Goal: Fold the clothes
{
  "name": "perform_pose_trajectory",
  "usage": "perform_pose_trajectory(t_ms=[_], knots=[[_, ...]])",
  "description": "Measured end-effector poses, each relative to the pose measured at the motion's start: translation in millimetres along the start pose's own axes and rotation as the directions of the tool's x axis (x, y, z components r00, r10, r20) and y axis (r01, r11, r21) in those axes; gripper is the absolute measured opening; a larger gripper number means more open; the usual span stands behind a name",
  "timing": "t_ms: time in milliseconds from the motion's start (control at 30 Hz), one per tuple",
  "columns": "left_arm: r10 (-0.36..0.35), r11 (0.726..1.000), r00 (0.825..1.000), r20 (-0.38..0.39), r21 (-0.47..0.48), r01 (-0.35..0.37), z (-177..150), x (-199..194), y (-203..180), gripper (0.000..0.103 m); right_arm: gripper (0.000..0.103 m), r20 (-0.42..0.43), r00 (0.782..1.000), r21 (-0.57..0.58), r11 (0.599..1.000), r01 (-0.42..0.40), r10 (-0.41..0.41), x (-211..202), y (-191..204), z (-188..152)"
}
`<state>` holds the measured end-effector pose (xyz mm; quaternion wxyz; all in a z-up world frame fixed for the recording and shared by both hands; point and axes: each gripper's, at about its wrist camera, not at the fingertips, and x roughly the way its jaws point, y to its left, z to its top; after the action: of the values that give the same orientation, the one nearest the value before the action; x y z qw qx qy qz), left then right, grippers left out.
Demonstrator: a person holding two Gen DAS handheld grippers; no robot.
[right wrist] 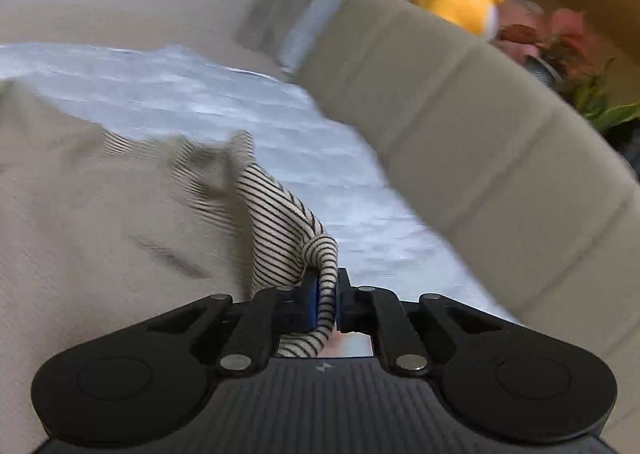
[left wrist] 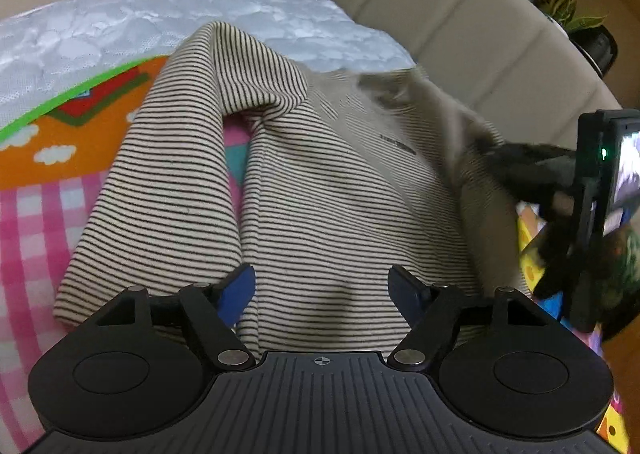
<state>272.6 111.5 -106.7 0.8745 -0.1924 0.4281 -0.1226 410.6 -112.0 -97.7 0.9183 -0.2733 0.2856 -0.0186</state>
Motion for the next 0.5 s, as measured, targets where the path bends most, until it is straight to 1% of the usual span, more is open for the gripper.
perform_pose_trajectory(t_ms=[33,100,133,167,233,267,333,400,467,500], knots=[[0.002,1.000,1.000,-0.002,0.007,-0.002,0.0,0.3,-0.6,0.078,0.008,-0.006,1.000,-0.006,1.000,0.020,-0.020,8.8,-9.0,-0.8],[0.016,0.999,1.000,-0.005,0.032,-0.015,-3.2,3.4,-2.6,0.079,0.009,-0.037,0.999,-0.021,1.000,0.008,-0.009,29.7,-17.4,-4.3],[0.026,0.998,1.000,-0.005,0.050,-0.026,-5.0,5.8,-4.3,0.079,0.017,-0.066,0.998,-0.034,0.999,-0.003,0.001,42.5,-19.0,-8.0],[0.030,0.997,1.000,-0.007,0.067,-0.029,-5.2,8.8,-5.5,0.081,0.028,-0.085,0.996,-0.054,0.999,-0.003,-0.001,50.5,-19.7,-11.2],[0.028,0.996,1.000,-0.010,0.090,-0.027,-2.9,15.9,-5.1,0.087,0.040,-0.119,0.993,-0.091,0.996,-0.004,-0.007,65.3,-21.5,-17.2],[0.019,0.996,1.000,-0.011,0.087,-0.018,-0.2,19.2,-3.7,0.090,0.043,-0.113,0.994,-0.082,0.997,-0.006,-0.003,62.2,-27.6,-16.0],[-0.002,0.997,1.000,-0.012,0.071,0.003,2.8,19.8,-0.5,0.092,0.043,-0.083,0.996,-0.006,0.999,-0.033,0.032,38.3,-47.3,-8.1],[-0.022,0.999,1.000,-0.012,0.048,0.022,3.4,17.2,3.2,0.093,0.045,-0.037,0.993,0.066,0.992,-0.110,0.113,-2.5,-65.3,-5.3],[-0.042,0.999,0.999,-0.012,0.014,0.042,5.6,14.3,7.4,0.093,0.047,-0.003,0.978,0.081,0.975,-0.208,0.209,-53.5,-73.4,-8.6],[-0.050,0.999,0.999,-0.012,-0.007,0.050,7.1,13.0,9.8,0.093,0.048,0.000,0.964,0.084,0.960,-0.266,0.267,-79.5,-72.7,-18.2]])
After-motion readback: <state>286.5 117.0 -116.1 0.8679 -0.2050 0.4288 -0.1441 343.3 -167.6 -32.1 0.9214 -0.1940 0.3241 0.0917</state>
